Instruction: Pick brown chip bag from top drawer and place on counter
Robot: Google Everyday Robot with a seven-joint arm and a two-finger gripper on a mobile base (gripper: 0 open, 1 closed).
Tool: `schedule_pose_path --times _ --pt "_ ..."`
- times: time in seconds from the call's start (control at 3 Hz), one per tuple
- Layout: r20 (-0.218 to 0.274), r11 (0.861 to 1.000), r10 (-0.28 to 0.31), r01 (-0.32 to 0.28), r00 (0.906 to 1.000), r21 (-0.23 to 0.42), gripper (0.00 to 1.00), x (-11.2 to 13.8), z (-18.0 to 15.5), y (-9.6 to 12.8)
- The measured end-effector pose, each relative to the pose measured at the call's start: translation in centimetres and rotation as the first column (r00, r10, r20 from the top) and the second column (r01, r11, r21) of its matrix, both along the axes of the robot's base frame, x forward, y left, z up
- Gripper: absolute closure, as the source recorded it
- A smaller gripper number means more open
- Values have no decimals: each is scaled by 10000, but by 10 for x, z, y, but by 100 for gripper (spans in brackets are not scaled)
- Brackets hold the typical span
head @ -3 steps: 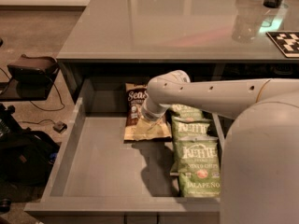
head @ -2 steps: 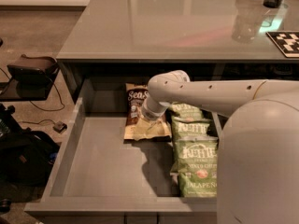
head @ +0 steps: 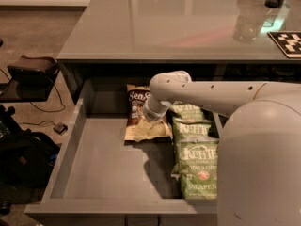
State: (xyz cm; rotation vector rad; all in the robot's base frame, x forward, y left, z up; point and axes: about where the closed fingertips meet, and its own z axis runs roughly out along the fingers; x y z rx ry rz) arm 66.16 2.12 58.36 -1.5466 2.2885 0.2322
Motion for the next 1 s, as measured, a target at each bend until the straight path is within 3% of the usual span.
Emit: schedule_pose_path --times 0.33,1.0 --pt "-116 9994 213 -209 9997 279 18 -5 2 -2" --pt "-117 9994 215 -211 9997 280 65 -5 2 -2"
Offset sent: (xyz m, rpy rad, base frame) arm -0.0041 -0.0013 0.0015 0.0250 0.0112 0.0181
